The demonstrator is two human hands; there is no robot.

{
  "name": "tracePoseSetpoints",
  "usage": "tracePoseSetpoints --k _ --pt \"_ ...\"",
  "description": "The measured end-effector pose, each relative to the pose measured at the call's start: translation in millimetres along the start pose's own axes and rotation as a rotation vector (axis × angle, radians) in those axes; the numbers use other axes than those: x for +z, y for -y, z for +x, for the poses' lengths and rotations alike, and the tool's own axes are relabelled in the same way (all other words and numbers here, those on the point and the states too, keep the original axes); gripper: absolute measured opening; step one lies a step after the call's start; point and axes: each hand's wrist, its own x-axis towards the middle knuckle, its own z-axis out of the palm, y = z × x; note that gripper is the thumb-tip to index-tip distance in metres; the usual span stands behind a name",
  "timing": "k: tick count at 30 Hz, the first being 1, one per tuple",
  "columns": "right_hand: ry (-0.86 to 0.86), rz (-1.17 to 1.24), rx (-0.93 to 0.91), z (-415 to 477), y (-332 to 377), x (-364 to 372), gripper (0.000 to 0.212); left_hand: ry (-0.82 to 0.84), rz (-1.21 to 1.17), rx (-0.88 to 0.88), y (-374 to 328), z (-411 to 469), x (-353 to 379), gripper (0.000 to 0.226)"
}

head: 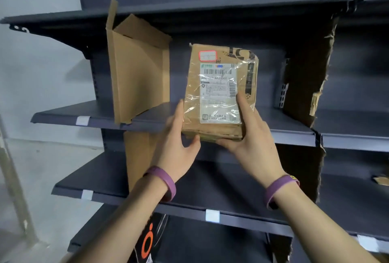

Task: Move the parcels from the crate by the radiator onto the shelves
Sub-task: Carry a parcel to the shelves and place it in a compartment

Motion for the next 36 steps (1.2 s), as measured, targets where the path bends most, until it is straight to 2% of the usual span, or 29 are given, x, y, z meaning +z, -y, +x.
tracePoseSetpoints --k 7,15,21,23,26,29,31,34,36 --pt "0.019 0.065 0.113 19.4 -18.8 19.8 0.109 0.059 -0.079 -0.048 27.5 37.8 7.7 0.082" --pt "-0.069 0.035 0.197 43.6 -41.3 35.4 0.092 0.002 -0.097 -0.096 41.0 74.7 30.3 0.053" --pt "-0.044 -0.061 0.238 57.6 -48.5 43.5 0.094 0.024 -0.104 -0.198 46.5 87.6 43.9 0.07" --pt "-0.015 -0.016 0.256 55.5 -48.7 41.3 0.094 0.025 -0.138 -0.195 47.1 83.2 44.5 0.078" --pt "0.004 -0.026 0.219 32.7 -50.1 36.0 0.087 0.01 -0.106 -0.123 52.6 59.3 41.9 0.078" --pt "-0.085 -0.306 0.014 -1.8 -52.5 34.3 0.068 -0.063 0.085 0.115 59.1 29.2 36.8 0.068" --pt "-0.071 -0.393 -0.079 -17.0 -55.6 35.9 0.055 -0.051 0.186 0.202 60.6 17.0 35.6 0.064" --pt "0.006 -0.468 -0.093 -26.1 -60.5 40.0 0.05 0.007 0.277 0.275 60.2 10.5 40.1 0.061" --pt "0.038 -0.492 -0.078 -26.4 -61.9 41.0 0.052 0.051 0.326 0.257 59.9 11.1 43.1 0.061"
